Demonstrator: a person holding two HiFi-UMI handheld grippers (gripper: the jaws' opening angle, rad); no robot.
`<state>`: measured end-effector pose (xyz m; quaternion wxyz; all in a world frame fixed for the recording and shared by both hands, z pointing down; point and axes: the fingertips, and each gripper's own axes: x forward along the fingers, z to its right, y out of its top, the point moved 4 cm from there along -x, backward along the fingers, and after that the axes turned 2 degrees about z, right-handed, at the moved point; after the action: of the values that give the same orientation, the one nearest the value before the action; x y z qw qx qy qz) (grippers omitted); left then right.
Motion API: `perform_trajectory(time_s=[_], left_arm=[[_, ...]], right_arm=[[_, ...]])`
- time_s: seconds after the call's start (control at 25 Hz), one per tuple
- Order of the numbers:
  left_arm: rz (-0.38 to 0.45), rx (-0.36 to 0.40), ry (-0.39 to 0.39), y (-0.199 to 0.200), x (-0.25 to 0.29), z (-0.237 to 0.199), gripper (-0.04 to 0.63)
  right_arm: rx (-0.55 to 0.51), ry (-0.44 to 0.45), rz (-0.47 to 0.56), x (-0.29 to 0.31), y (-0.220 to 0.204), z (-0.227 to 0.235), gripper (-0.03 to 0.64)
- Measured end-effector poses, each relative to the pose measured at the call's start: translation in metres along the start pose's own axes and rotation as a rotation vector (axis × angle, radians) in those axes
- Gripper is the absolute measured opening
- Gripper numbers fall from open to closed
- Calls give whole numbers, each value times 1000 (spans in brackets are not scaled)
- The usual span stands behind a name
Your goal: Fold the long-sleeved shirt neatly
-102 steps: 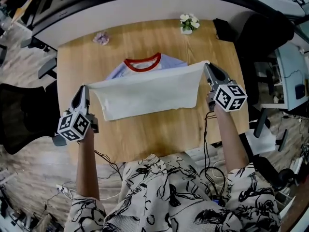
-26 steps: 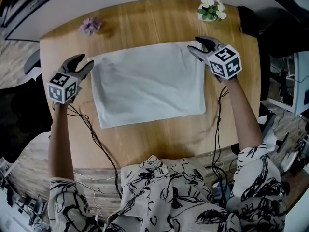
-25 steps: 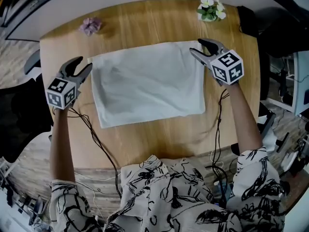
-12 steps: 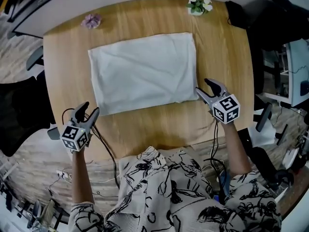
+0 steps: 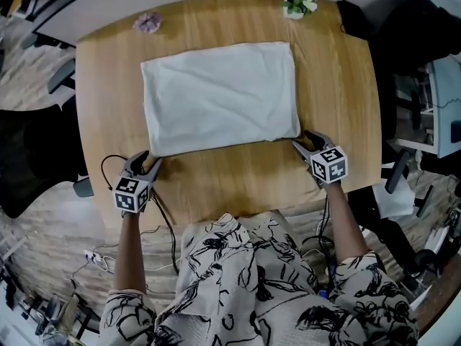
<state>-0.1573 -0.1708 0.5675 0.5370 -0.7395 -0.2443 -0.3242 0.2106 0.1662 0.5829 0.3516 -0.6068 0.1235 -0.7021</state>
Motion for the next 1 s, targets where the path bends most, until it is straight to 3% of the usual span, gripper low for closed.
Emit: perform_trajectory(time_s=[0.08, 0.24, 0.32, 0.52, 0.64, 0.72, 0.8, 0.88, 0.92, 1.0], left_arm=[[5, -13, 14, -1, 2, -3, 182], [-2, -13, 10, -1, 4, -1, 38], [-17, -3, 7, 0, 5, 1, 23], [-18, -84, 51, -10, -3, -8, 23], [-32, -72, 52, -14, 0, -5, 26], [-18, -71, 50, -11, -2, -4, 80], [45, -80, 68, 3, -12, -4, 169], [129, -63, 110, 25, -23, -4, 168], [158, -43, 119, 35, -25, -2, 146], [160, -14, 87, 42, -14, 9, 95]], right_arm=[[12, -1, 4, 5, -1, -1, 218], [3, 1, 11, 10, 2, -5, 58], [2, 5, 16, 8, 3, -5, 40], [66, 3, 8, -1, -7, 6, 35], [30, 14, -33, 1, -10, 2, 43], [31, 24, -27, 0, -7, 1, 101], [78, 21, 50, -10, 6, 5, 162], [94, -12, 136, -19, 26, 10, 170], [71, -26, 155, -19, 34, 11, 142], [-4, -22, 138, -11, 41, 5, 106]])
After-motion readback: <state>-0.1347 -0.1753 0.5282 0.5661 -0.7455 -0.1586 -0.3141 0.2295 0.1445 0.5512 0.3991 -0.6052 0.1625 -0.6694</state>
